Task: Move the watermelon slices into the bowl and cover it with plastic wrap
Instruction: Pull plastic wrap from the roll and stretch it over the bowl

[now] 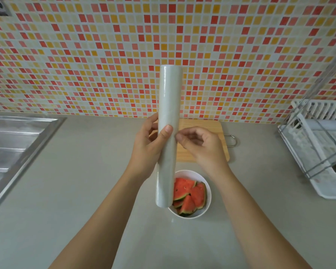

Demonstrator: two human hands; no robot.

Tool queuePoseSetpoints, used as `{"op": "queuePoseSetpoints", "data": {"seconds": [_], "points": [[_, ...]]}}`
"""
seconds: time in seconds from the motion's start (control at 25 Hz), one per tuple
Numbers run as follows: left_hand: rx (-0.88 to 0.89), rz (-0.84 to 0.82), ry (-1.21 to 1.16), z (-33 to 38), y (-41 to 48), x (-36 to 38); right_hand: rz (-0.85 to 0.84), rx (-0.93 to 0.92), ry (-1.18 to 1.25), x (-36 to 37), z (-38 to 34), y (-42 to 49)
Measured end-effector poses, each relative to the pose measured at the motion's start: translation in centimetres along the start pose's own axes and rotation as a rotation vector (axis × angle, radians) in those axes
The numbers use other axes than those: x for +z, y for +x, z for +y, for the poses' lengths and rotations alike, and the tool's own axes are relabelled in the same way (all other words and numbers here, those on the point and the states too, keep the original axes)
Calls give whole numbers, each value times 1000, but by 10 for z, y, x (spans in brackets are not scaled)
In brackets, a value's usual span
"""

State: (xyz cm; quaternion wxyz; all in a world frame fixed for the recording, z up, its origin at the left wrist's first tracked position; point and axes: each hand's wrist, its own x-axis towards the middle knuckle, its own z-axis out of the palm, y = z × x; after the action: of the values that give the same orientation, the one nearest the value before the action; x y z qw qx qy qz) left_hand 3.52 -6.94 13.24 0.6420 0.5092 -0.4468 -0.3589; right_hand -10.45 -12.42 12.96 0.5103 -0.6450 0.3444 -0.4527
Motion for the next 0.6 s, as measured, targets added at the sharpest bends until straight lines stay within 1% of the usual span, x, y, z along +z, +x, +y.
{"op": "queuePoseSetpoints", "data": {"seconds": [0.12, 0.24, 0.4, 0.52, 0.6], "points": [[-5, -11, -10, 1, 3, 1, 17, 9, -7, -4, -1, 3], [5, 6, -27, 3, 5, 4, 45, 65, 53, -5, 1, -1], [16, 33, -36, 7, 9, 5, -17, 21, -39, -2, 3, -12], [22, 27, -43, 11, 12, 5, 20, 16, -65, -7, 4, -10], [50, 36, -71, 14, 14, 6, 34, 43, -78, -6, 5, -14]]}}
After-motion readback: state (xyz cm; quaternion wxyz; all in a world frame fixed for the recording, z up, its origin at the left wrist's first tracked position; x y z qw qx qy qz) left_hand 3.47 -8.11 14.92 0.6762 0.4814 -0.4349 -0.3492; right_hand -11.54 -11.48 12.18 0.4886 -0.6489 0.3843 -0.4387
